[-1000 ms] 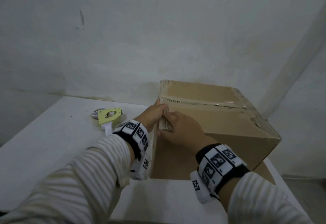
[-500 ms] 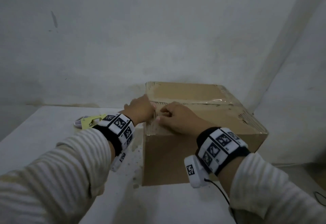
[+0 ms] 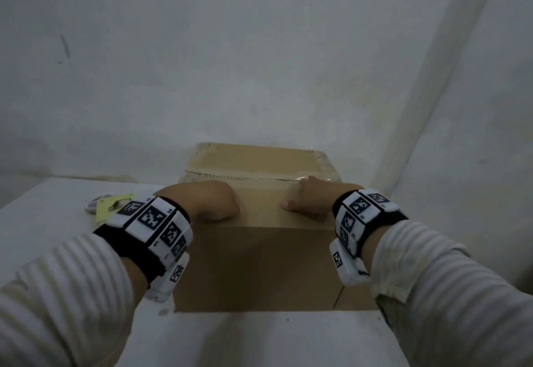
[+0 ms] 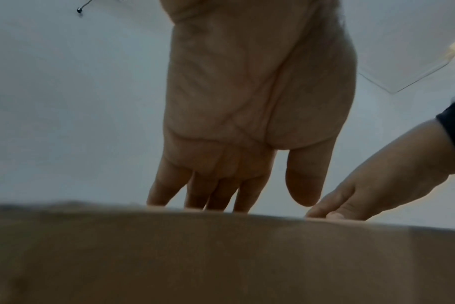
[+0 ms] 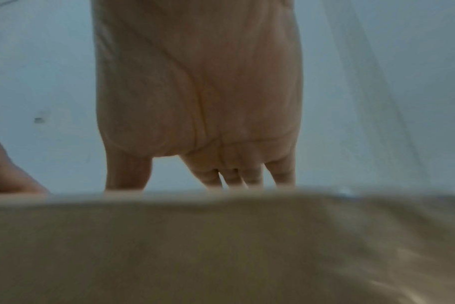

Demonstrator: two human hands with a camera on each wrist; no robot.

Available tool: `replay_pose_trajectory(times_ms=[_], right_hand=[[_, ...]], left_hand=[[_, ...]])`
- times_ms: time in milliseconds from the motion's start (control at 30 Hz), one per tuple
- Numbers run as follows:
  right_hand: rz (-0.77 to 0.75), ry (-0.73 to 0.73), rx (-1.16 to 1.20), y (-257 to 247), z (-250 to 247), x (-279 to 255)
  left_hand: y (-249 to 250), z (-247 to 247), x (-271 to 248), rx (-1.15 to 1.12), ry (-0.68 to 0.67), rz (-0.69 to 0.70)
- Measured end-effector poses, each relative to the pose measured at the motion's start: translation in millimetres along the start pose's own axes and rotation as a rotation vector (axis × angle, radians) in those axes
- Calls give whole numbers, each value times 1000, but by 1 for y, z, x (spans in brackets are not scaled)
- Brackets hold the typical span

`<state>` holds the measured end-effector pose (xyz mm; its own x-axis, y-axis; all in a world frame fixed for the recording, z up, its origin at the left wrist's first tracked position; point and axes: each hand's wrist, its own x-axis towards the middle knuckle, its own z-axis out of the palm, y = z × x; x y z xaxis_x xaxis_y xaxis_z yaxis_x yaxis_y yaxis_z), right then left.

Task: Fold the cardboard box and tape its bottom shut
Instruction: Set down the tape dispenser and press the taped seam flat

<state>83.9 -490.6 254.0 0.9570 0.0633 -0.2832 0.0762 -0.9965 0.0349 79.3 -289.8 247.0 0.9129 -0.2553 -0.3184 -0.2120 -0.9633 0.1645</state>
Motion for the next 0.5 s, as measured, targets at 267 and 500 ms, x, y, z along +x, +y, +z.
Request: replay_pose_trajectory(times_ms=[267, 500], right_hand=[[-18, 58, 141, 66, 21, -6], [-86, 10, 130, 83, 2, 2]], left_hand=[[103, 17, 32, -44, 52, 73], [139, 4, 58, 1, 8, 16]])
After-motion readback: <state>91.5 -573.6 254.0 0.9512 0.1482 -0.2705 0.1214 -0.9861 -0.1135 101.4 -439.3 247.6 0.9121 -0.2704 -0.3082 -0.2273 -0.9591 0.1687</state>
